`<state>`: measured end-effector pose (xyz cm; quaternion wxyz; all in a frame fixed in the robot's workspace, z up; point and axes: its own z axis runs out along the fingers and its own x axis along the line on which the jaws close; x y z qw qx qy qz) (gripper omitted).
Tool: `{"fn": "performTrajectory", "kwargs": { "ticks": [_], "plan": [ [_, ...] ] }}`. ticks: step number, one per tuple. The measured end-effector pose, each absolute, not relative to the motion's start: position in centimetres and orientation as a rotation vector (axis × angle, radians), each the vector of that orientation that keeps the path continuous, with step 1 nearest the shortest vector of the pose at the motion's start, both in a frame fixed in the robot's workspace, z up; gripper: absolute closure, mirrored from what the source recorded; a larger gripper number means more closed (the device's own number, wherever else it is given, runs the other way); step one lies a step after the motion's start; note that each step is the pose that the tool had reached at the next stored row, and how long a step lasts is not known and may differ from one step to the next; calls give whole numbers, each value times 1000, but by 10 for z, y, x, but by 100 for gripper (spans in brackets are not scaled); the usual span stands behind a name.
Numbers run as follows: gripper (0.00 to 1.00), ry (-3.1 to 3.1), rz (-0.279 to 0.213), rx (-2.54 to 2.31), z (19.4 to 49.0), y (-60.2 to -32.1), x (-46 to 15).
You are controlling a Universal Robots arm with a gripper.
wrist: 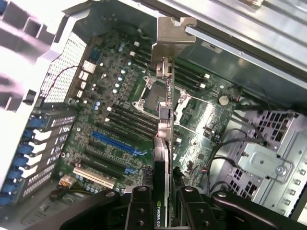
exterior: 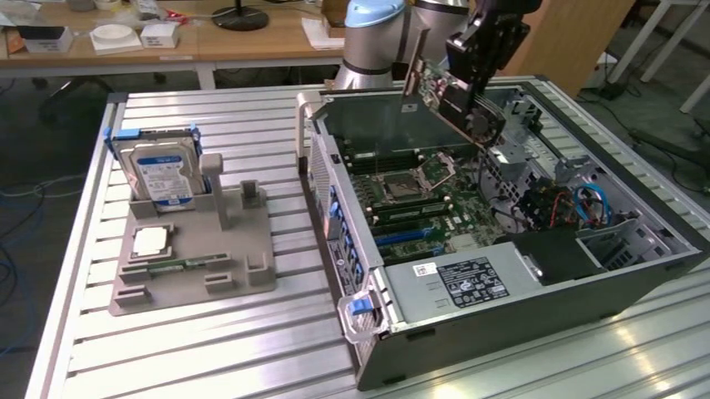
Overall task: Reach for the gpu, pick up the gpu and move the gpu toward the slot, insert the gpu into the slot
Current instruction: 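Insert the gpu into the slot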
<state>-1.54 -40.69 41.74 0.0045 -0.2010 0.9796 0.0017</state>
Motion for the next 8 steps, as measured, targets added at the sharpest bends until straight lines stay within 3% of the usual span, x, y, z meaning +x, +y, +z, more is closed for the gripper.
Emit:
{"fn": "performTrajectory", "kwargs": {
  "ticks": [8],
  "plan": [
    [74, 3024, 6, -820, 417, -407, -15]
  ]
}}
